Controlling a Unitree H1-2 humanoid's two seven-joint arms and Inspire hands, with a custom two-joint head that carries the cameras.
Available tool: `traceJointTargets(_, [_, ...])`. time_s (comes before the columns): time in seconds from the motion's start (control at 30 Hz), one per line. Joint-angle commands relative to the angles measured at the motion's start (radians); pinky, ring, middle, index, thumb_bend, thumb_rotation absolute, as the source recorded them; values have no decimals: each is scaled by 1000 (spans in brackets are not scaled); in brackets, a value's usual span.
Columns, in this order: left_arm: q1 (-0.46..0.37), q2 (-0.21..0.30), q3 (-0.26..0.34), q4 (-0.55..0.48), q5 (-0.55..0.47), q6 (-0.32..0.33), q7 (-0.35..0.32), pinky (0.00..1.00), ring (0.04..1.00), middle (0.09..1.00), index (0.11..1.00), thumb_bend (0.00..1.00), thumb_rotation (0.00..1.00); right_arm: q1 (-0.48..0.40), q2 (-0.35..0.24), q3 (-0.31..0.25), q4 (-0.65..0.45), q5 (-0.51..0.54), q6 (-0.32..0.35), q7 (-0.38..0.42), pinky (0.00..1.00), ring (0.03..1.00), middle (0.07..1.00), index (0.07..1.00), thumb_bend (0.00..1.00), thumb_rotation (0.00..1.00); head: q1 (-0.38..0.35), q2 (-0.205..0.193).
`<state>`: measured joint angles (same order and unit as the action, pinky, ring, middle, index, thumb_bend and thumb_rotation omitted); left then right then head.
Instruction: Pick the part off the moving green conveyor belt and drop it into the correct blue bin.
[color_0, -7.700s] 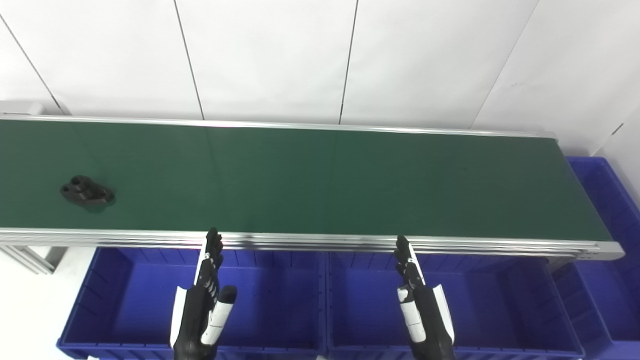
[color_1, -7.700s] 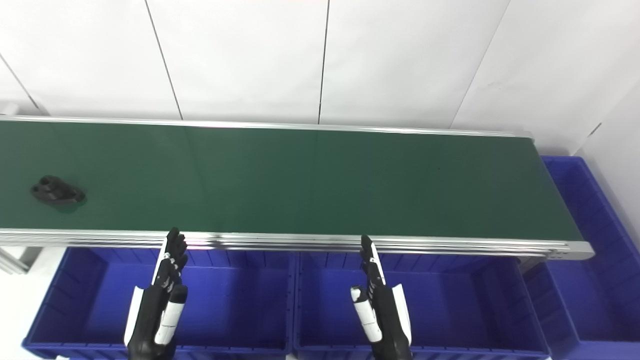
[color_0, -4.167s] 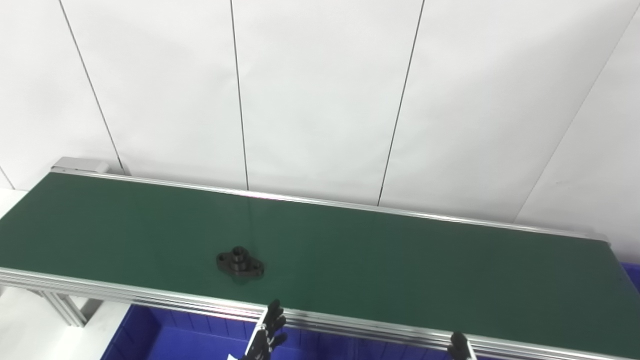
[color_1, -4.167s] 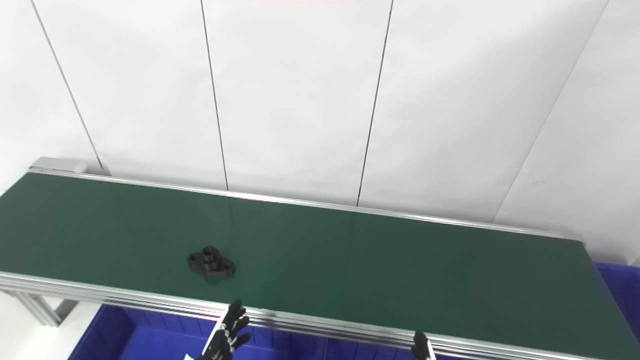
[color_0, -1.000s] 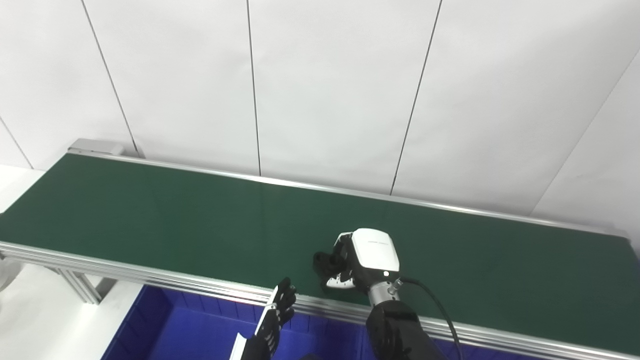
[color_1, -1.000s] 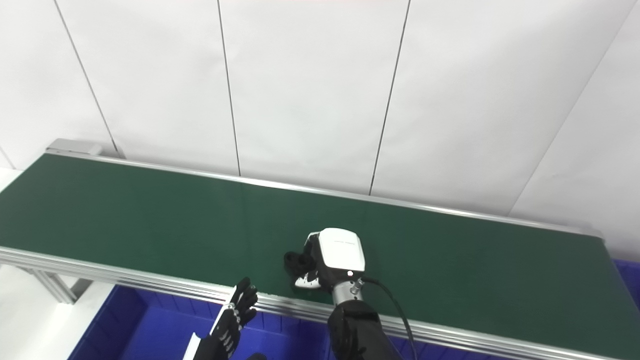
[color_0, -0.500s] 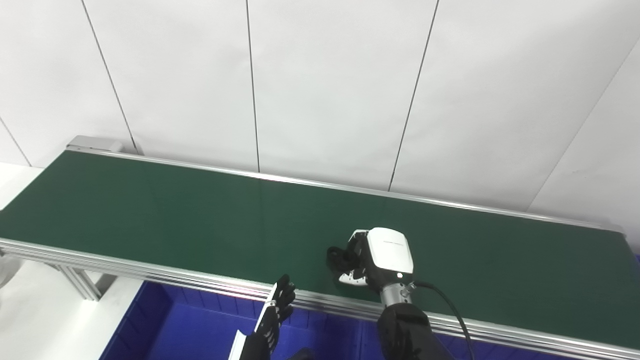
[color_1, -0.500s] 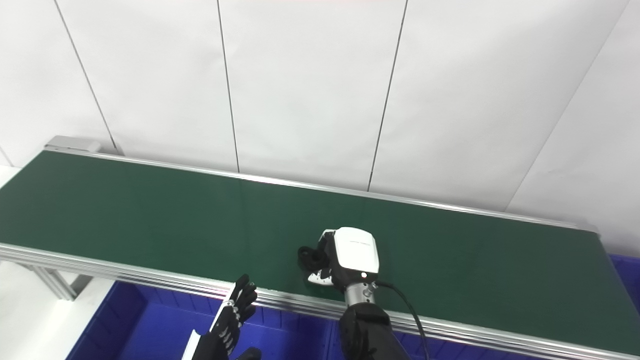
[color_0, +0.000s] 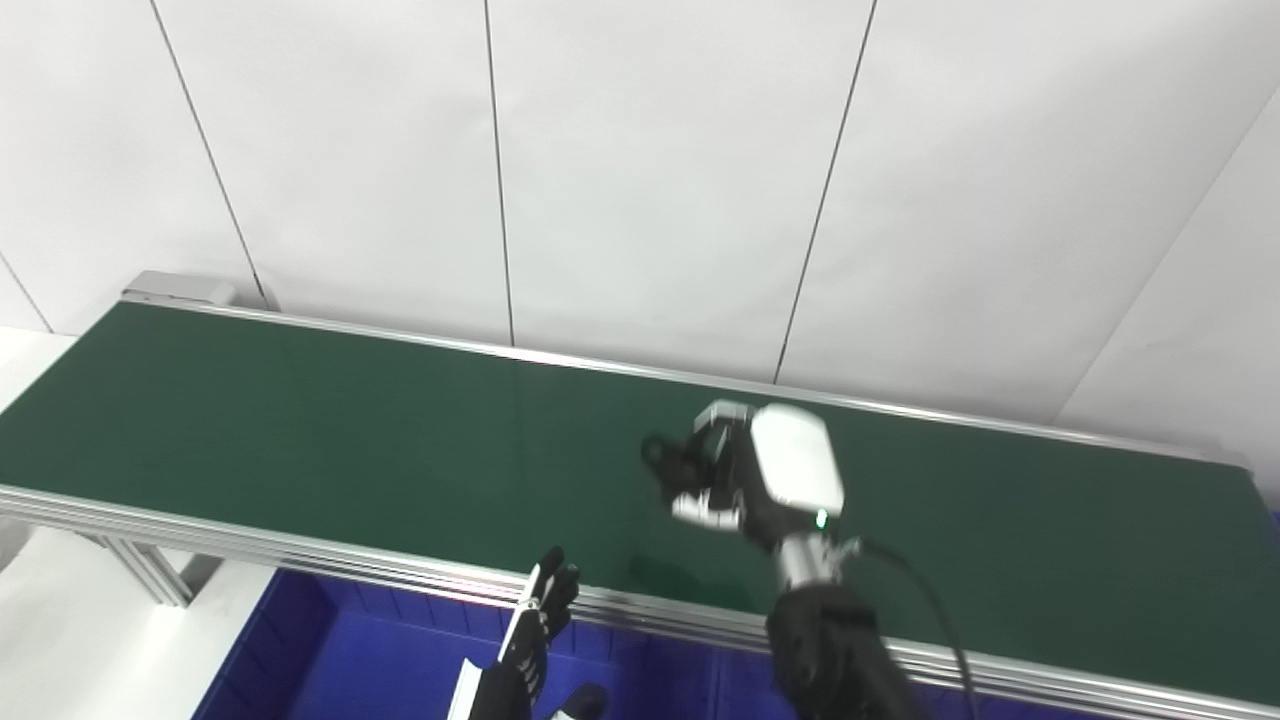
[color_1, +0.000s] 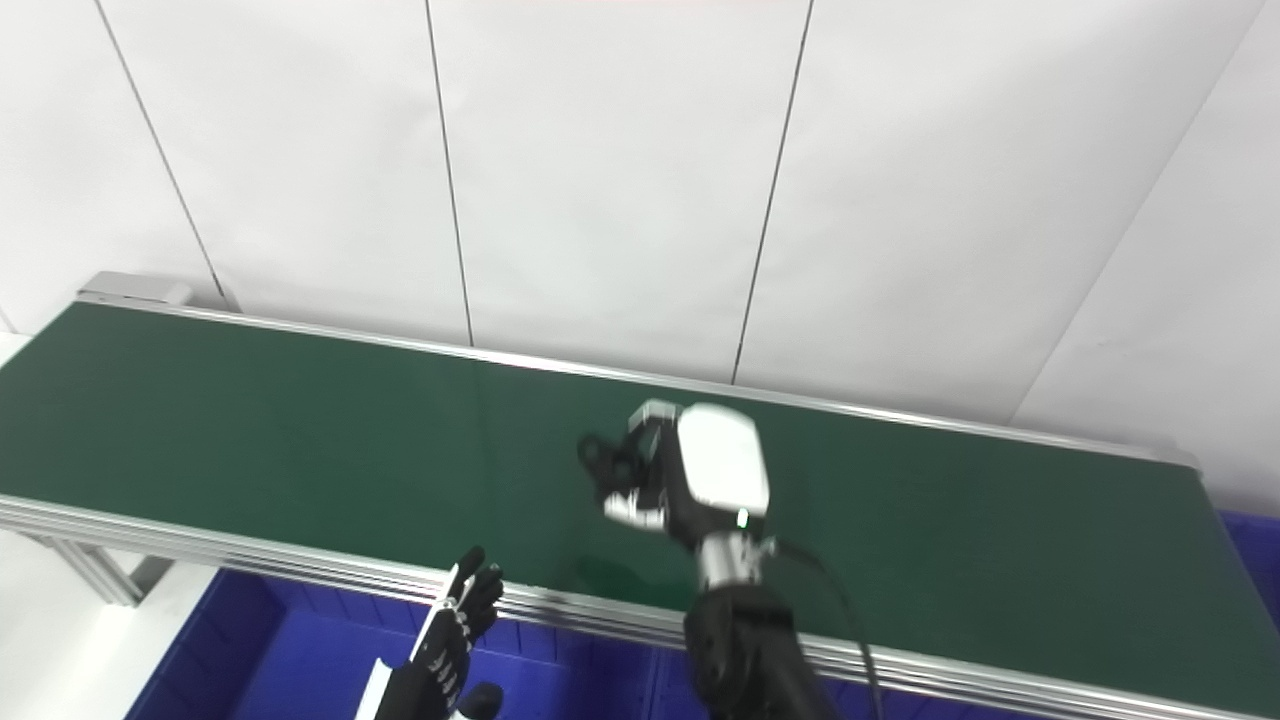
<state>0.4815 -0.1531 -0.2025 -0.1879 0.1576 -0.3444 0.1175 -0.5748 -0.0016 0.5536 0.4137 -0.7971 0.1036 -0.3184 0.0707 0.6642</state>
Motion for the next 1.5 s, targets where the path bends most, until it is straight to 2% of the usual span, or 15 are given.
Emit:
traceJointTargets(0.0, [-17,-61,-36,-12,-11,-23,7,991,973,958,995,699,826,-30,-26,-26,-106,-14,-3,27,126,184,283,490,504,135,0,-1])
traceJointTargets(0.23, [-14,-52,-29,-55,-17,43,1,1000,999,998,1000,723,889,86,-142,-78,-373,-53,37,173,136,195,286,489,504,136,-99,35])
traceJointTargets(0.4, [-27,-31,-18,-74,-50,47,-10,1000,1000,1000,1000,711,926,216,-240,-98,-527,-78,11,265,139,198,289,487,506,133,-191,83])
traceJointTargets(0.5, [-38,-20,-8,-94,-81,62,-15,1000,1000,1000,1000,682,932,265,-283,-101,-589,-80,-4,332,207,279,375,487,504,134,-221,100])
traceJointTargets(0.6, [-55,11,8,-119,-121,83,-34,1000,1000,1000,1000,632,946,331,-357,-94,-683,-55,-24,441,260,331,421,487,507,135,-272,138])
traceJointTargets(0.73, [-72,31,33,-157,-129,142,-43,1000,1000,1000,1000,626,946,388,-375,-97,-754,-80,43,569,263,331,418,488,507,138,-303,160])
traceJointTargets(0.83, [-81,40,46,-170,-135,166,-46,1000,1000,1000,1000,626,950,412,-361,-96,-757,-133,110,677,282,352,437,490,507,139,-320,170])
traceJointTargets(1.03, [-81,39,53,-175,-128,175,-47,1000,1000,1000,1000,622,951,458,-358,-82,-641,-205,103,711,205,267,362,489,512,130,-316,169])
traceJointTargets(1.13, [-77,37,52,-174,-122,169,-47,1000,1000,1000,1000,620,958,457,-352,-77,-607,-242,134,775,187,248,339,490,514,128,-304,170])
traceJointTargets(1.2, [-75,33,52,-175,-118,167,-45,1000,998,1000,1000,632,958,453,-347,-75,-579,-261,138,797,203,271,444,486,527,27,-298,170])
traceJointTargets(1.23, [-74,31,51,-177,-118,168,-44,1000,998,1000,1000,633,959,451,-345,-73,-563,-269,137,797,207,275,424,501,526,13,-296,170])
traceJointTargets(1.33, [-69,27,49,-182,-117,173,-44,1000,1000,1000,1000,640,957,446,-344,-71,-534,-291,131,797,257,336,421,525,524,2,-285,168])
traceJointTargets(1.37, [-67,27,49,-183,-116,174,-43,1000,1000,1000,1000,647,956,444,-343,-70,-524,-310,139,802,310,403,443,522,526,4,-278,167])
traceJointTargets(1.43, [-64,25,49,-185,-115,175,-44,1000,1000,1000,1000,640,961,443,-339,-70,-516,-337,154,814,440,534,598,501,524,119,-272,166])
traceJointTargets(1.47, [-64,23,49,-186,-115,175,-43,1000,1000,1000,1000,636,963,445,-335,-73,-514,-346,162,815,485,576,648,591,688,182,-272,166])
